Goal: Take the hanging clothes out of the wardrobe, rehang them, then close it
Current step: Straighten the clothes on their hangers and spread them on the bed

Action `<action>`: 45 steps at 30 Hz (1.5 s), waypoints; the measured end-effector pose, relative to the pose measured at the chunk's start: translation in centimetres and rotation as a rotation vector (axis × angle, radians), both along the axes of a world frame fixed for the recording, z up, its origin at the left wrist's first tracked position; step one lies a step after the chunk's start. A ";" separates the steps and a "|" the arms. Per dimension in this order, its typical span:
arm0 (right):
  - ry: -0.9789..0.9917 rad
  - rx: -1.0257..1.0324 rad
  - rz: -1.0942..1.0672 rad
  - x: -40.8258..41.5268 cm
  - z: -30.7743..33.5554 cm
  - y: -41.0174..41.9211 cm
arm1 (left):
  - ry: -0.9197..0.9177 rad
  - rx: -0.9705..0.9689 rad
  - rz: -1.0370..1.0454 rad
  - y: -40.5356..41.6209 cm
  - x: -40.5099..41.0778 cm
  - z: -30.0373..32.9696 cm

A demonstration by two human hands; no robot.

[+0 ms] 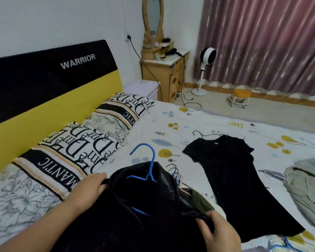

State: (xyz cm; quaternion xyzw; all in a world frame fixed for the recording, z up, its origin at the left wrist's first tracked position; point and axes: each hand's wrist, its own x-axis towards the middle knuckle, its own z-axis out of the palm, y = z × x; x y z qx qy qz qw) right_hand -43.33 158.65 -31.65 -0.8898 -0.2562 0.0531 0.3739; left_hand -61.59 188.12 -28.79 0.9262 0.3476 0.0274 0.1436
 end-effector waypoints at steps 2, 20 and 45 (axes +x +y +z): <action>0.039 -0.032 0.038 -1.4 2.5 -0.5 | 0.020 0.028 0.013 -0.9 -2.3 2.8; -0.145 0.094 0.287 -19.0 19.4 -7.0 | -0.222 0.185 0.387 -16.3 -26.0 21.1; -0.359 0.251 0.185 -37.8 28.4 2.7 | -0.783 0.150 0.392 -7.2 -44.5 27.3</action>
